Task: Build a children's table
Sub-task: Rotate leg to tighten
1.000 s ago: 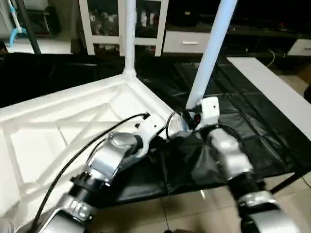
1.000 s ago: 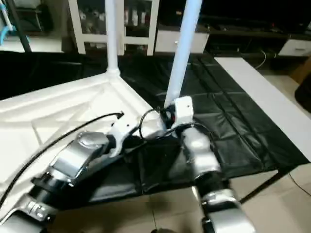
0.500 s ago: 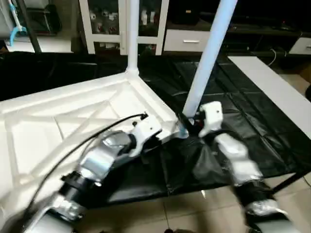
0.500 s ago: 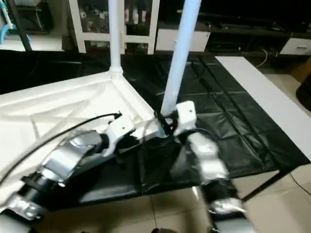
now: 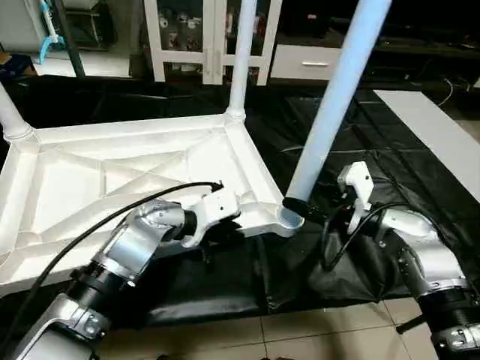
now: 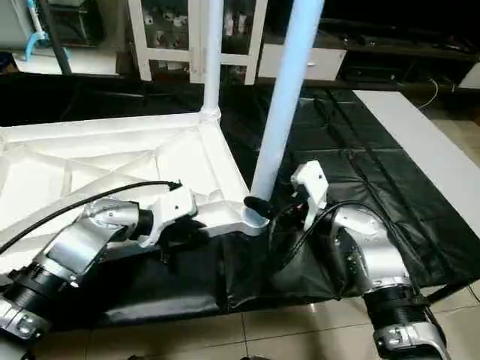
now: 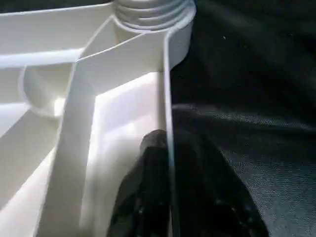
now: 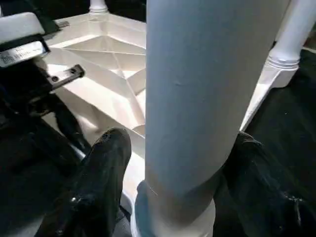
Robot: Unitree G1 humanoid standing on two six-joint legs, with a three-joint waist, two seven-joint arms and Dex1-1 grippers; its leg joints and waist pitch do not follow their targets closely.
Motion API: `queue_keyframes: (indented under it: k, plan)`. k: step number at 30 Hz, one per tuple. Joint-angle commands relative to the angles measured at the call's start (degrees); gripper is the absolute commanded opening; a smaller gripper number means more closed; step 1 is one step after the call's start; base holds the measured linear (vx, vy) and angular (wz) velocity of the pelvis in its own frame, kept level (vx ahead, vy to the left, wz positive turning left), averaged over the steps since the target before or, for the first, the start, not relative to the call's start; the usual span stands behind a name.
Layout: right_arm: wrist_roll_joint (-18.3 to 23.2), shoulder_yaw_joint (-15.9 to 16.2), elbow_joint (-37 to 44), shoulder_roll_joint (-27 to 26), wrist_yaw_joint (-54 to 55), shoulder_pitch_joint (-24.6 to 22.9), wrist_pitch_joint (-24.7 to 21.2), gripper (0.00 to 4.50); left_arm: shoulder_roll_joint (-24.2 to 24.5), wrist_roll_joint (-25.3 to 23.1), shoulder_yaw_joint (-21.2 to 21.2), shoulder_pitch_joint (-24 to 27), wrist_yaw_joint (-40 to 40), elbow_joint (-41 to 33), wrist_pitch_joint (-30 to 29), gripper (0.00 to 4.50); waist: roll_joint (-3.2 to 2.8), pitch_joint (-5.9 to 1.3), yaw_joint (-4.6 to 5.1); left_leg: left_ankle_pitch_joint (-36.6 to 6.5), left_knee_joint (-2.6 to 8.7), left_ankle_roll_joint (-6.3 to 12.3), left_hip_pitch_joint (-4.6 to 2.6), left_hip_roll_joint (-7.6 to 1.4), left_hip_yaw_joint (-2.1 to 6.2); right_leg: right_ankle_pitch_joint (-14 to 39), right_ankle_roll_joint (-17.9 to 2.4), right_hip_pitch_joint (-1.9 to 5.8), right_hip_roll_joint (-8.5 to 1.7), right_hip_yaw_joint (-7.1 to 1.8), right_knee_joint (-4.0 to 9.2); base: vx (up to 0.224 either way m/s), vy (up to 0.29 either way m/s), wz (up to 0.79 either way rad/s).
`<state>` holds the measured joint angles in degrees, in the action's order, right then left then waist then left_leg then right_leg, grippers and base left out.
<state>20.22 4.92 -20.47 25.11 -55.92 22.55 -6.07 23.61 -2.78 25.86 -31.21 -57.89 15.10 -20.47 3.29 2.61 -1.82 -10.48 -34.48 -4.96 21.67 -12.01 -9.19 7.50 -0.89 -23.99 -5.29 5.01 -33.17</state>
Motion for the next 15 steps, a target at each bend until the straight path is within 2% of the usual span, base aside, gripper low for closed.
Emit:
queue_keyframes:
  k: [1,4,7,9,11,12,15]
  plan:
    - [1.82,0.44,3.34,1.0,-2.02,0.31,-2.05,2.97,-0.45,-1.74,2.23,-1.22,-0.67,2.32,1.71,0.78,-0.81,-3.99,0.14,-13.44,4.47,2.28,-0.66,-1.03,-0.45,11.3,-11.89,3.46,-2.14,-2.28,2.71,0.0,0.0,0.0]
    - [2.2,0.67,4.45,1.55,-2.87,-0.02,-2.96,2.97,-0.66,-1.99,2.31,-1.55,-1.39,3.37,1.72,0.78,-0.81,-3.87,0.11,-13.7,4.48,2.44,-0.66,-1.02,-0.55,13.55,-11.44,3.53,-2.27,-2.3,2.94,0.0,0.0,0.0]
    - [1.38,0.75,4.27,2.65,-4.85,0.06,-3.04,2.97,-0.87,-1.74,1.84,-2.01,-1.88,3.93,0.05,0.44,-0.95,-3.77,-0.05,-15.57,4.5,2.08,-0.97,-1.04,-0.65,18.2,-10.36,3.27,-2.35,-2.34,3.42,0.0,0.0,0.0]
    - [0.62,0.92,3.59,3.94,-6.96,0.43,-2.83,2.97,-0.37,-1.71,2.04,-2.07,-2.88,4.17,-0.58,0.27,-0.98,-3.64,-0.05,-16.53,4.58,1.92,-1.07,-1.07,-0.65,19.24,-10.19,3.07,-2.19,-2.33,3.58,0.0,0.0,0.0]
    - [-0.03,1.23,2.68,5.86,-9.33,1.11,-2.83,2.97,0.28,-1.53,2.36,-2.06,-3.68,4.63,-0.52,0.14,-1.29,-3.6,-0.05,-17.45,4.66,1.76,-1.12,-1.08,-0.56,19.81,-10.13,3.14,-2.16,-2.3,3.62,0.0,0.0,0.0]
    - [-0.5,1.45,2.0,6.87,-10.49,1.58,-2.66,2.97,0.47,-1.28,2.39,-1.95,-4.0,4.67,-0.51,0.14,-1.07,-3.56,-0.01,-18.05,4.59,1.84,-1.13,-1.01,-0.6,20.33,-10.06,3.1,-2.08,-2.29,3.71,0.0,0.0,0.0]
    - [-1.58,1.96,0.85,8.22,-12.12,2.29,-1.98,2.97,0.57,-1.0,2.22,-1.64,-4.59,4.57,-0.44,0.01,-1.07,-3.37,0.11,-19.72,4.63,1.86,-1.16,-0.96,-0.55,23.71,-9.26,3.0,-2.16,-2.29,4.05,0.0,0.0,0.0]
